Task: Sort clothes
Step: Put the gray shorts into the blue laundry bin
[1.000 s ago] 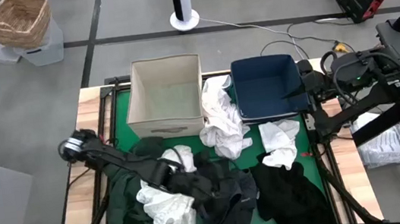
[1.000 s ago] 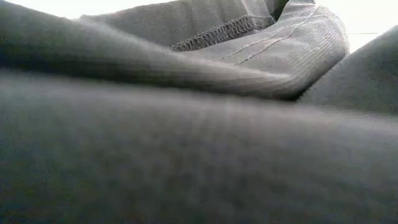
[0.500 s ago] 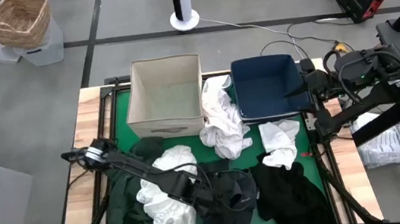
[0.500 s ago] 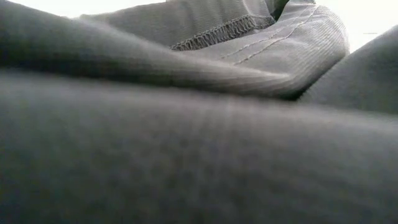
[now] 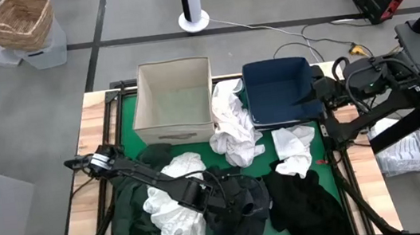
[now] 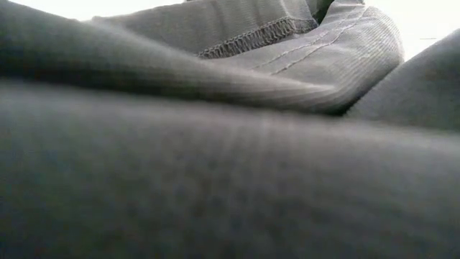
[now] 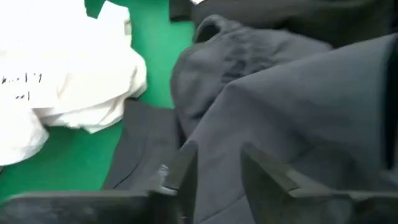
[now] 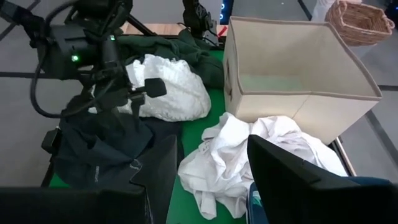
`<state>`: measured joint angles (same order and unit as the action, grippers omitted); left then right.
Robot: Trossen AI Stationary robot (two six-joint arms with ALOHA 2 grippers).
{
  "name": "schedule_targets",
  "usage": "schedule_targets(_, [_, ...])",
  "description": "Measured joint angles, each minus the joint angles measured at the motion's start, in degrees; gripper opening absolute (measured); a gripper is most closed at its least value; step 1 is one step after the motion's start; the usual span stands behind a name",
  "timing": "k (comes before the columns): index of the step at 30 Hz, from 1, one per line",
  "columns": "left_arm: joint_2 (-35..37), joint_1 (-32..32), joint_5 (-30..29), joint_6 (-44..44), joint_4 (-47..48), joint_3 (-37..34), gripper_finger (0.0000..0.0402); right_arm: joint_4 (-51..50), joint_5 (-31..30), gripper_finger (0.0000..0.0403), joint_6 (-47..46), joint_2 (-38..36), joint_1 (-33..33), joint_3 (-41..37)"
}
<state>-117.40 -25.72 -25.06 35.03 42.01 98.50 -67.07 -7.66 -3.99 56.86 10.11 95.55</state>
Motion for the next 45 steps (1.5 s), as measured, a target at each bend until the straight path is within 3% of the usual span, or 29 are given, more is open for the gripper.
schedule_targets(6, [-0.1,0.7,0.1,-0.1,-3.1,-5.6,0.0187,0.0,0.0,0.0191,-0.8,0.1,0.0,0.0])
schedule_targets(10, [-0.1,1.3,3.5,0.2,-9.9,-9.8,0.022,0.0,0.0,0.0192,-2.1,0.1,0.0,0.0])
schedule_targets(14, [-0.1,1.9,4.5,0.5,-16.9,-14.0,0.0232,0.0,0.0,0.019,-2.5,0.2,0.0,0.0])
schedule_targets(20, [0.0,2.7,5.1,1.7,-19.4,-18.2,0.023,0.0,-0.9,0.019,-2.9,0.2,0.0,0.0])
schedule_targets(26, [-0.1,3.1,8.5,1.7,-26.9,-22.2,0.0175,0.0,-1.5,0.019,-3.1,0.2,0.0,0.0])
schedule_targets(34, [0.0,3.2,10.6,1.3,-30.2,-24.5,0.0017,-0.1,-1.9,0.019,-3.1,0.3,0.0,0.0])
schedule_targets(41, [0.1,3.2,11.9,-2.5,-28.9,-22.3,0.0005,-0.1,-3.0,0.0189,-3.0,0.2,0.0,0.0])
schedule_targets(45, [0.7,3.2,16.9,-4.2,-29.0,-20.8,0.0003,-0.1,-3.0,0.0189,-3.5,-0.2,0.0,0.0])
